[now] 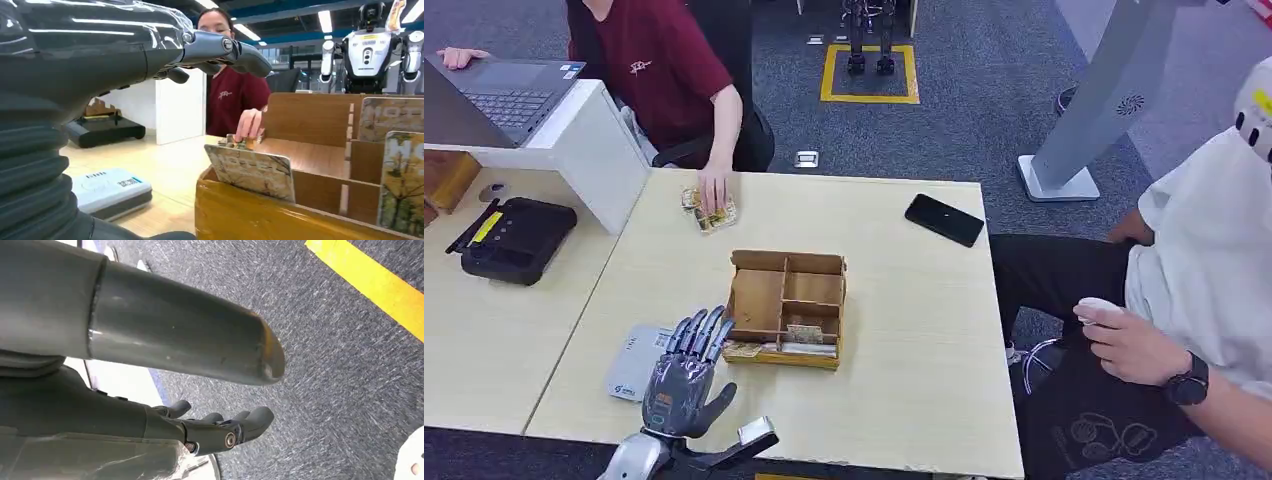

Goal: Pass the card to the sensor for recognition and then transmit it.

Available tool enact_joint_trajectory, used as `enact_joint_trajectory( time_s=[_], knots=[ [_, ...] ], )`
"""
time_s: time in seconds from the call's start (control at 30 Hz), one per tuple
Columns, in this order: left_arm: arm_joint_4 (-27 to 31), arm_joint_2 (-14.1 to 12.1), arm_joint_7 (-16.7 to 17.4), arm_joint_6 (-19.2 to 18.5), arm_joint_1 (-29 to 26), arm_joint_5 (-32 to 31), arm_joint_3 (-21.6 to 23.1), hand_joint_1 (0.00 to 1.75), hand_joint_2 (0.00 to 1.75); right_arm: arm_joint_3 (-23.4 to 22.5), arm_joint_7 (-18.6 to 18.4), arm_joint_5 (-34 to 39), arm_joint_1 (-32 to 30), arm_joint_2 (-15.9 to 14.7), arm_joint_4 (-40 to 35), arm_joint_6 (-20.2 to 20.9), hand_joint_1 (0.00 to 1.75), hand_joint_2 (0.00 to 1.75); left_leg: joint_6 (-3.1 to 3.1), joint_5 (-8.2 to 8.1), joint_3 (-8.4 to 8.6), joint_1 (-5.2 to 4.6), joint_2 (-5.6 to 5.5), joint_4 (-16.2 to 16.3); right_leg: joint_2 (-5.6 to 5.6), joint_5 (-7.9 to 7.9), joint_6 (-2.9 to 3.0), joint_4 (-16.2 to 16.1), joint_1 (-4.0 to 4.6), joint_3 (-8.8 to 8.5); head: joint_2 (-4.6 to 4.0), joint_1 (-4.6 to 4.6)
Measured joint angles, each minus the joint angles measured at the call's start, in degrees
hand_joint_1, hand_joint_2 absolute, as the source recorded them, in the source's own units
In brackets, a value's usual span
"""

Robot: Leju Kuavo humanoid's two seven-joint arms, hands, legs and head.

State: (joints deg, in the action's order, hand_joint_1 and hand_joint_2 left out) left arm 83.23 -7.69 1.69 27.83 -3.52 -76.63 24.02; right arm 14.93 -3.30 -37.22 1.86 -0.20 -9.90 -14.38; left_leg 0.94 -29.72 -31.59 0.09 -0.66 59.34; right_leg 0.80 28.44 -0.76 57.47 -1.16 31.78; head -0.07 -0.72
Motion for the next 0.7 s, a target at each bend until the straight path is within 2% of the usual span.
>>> enact_joint_trajectory(
  time_s=[0.13,0.7],
  knots=[
    [0.04,0.57,-1.8,-0.31,0.0,2.71,0.0,0.0,1.75,-0.04,0.07,-0.33,0.03,0.0,0.0,0.04,0.0,0.0,0.0,0.0,0.0,0.0,0.0,0.0,0.0,0.0,0.0,0.0,0.0,0.0,0.0,0.0],
    [-0.28,2.1,-1.73,-0.13,1.79,3.59,0.0,0.0,1.75,-0.04,-0.15,-1.25,0.12,0.09,0.0,0.79,0.0,0.0,0.0,0.0,0.0,0.0,-0.01,0.01,-0.01,-0.01,0.0,0.0,0.0,-0.01,0.0,0.0]
  ],
)
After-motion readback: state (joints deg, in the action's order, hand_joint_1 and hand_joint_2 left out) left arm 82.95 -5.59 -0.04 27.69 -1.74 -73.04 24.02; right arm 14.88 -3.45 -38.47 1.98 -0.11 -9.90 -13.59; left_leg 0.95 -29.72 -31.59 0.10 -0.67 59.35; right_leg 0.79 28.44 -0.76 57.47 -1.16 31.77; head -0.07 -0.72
